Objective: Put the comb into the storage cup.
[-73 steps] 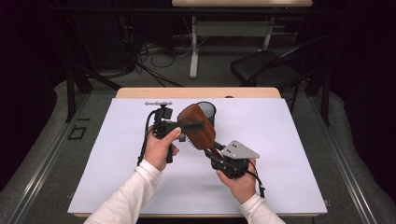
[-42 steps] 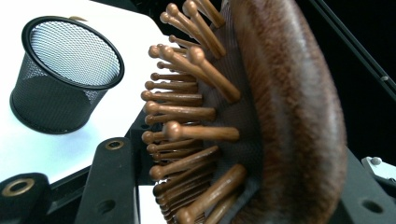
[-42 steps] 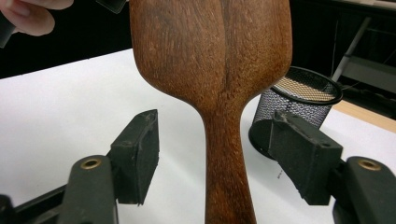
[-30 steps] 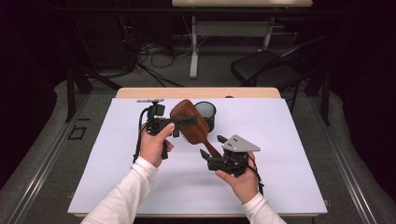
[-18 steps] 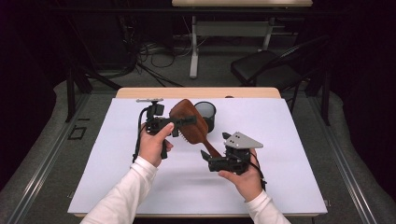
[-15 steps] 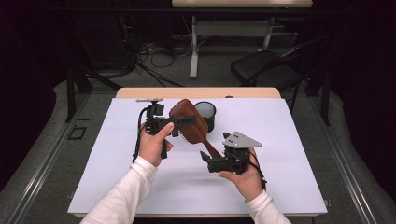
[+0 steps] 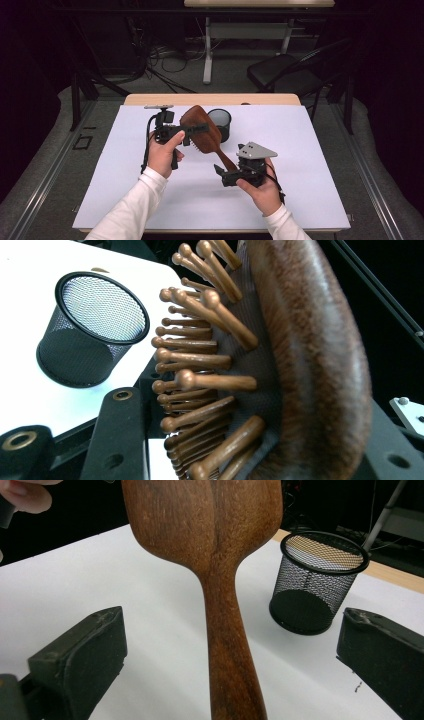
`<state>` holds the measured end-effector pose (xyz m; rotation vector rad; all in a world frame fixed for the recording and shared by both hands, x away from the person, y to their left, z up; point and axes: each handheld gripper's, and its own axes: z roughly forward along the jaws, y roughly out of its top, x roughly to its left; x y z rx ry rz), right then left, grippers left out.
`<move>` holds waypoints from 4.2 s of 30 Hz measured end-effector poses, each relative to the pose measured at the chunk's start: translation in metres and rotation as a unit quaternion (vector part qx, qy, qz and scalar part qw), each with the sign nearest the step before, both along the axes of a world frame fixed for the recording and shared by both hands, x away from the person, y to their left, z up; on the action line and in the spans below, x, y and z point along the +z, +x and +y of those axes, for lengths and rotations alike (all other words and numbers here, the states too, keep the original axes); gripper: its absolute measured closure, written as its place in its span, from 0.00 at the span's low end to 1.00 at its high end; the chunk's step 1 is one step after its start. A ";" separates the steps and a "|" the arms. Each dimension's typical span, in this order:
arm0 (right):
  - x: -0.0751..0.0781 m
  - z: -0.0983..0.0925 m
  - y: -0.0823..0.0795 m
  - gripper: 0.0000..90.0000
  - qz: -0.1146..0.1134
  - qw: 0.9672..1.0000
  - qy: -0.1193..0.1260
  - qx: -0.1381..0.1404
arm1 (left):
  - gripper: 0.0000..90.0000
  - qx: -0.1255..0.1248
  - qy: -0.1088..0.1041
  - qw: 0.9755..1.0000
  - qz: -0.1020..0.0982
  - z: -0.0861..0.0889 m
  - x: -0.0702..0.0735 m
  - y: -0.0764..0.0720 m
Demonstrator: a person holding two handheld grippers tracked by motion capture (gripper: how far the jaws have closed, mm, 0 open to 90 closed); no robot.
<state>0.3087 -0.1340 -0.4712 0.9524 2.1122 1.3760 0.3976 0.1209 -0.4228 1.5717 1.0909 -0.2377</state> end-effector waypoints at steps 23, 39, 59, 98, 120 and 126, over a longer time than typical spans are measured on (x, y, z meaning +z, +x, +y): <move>0.005 -0.019 0.007 0.00 0.002 0.999 0.019 -0.035 | 0.54 0.016 0.006 1.000 0.002 0.006 0.003 0.004; 0.014 -0.037 0.010 0.00 -0.002 0.998 0.033 -0.050 | 0.54 0.027 0.021 0.999 -0.003 0.006 0.014 0.010; 0.017 -0.049 0.012 0.00 0.000 0.997 0.044 -0.066 | 0.54 0.045 0.036 0.998 -0.016 0.005 0.033 0.024; 0.017 -0.057 0.016 0.00 0.002 0.996 0.050 -0.072 | 0.54 0.078 0.050 0.995 -0.025 -0.002 0.059 0.058; 0.019 -0.058 0.015 0.00 -0.001 0.996 0.055 -0.071 | 0.54 0.104 0.063 0.992 -0.023 -0.007 0.072 0.075; 0.019 -0.058 0.015 0.00 0.000 0.996 0.056 -0.071 | 0.54 0.114 0.066 0.991 -0.024 -0.009 0.075 0.079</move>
